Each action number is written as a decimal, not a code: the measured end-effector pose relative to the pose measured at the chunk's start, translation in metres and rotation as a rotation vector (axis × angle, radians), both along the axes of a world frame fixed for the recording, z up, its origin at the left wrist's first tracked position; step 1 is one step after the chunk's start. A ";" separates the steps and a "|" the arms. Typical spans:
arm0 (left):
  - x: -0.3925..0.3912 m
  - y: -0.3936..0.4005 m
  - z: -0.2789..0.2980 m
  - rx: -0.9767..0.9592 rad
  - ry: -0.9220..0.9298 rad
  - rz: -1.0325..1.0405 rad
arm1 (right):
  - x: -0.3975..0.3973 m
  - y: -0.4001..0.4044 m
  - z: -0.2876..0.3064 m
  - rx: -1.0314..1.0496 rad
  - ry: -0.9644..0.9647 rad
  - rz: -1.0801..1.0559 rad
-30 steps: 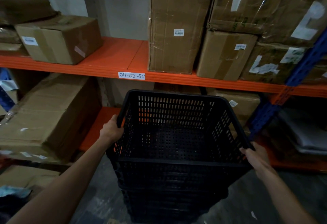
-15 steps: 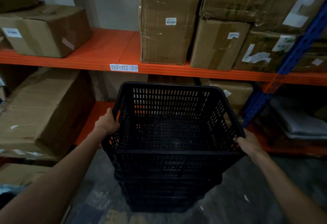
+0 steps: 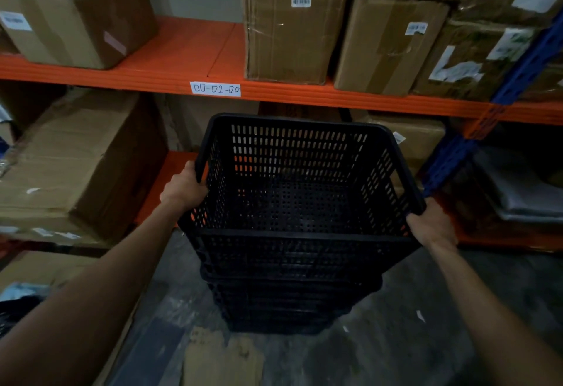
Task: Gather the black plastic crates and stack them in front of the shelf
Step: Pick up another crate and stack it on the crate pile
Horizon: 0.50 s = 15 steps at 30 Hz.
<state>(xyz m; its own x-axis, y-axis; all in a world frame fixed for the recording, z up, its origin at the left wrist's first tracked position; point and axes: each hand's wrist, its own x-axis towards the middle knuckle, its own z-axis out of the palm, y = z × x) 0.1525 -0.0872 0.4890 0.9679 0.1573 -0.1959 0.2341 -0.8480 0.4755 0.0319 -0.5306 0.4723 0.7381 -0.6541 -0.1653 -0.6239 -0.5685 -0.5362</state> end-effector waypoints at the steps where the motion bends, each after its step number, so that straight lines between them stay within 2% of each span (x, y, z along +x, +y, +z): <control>1: -0.003 -0.001 -0.002 0.019 -0.021 0.014 | -0.001 0.001 -0.001 -0.011 0.008 -0.002; 6: -0.010 -0.005 -0.008 0.100 -0.046 0.039 | -0.001 0.004 -0.002 -0.031 0.069 0.012; 9: -0.011 -0.013 -0.006 0.168 -0.068 0.062 | -0.001 0.004 -0.001 -0.001 0.026 -0.009; 15: 0.001 -0.001 0.008 0.072 0.018 -0.020 | 0.000 -0.002 0.006 0.132 0.037 0.079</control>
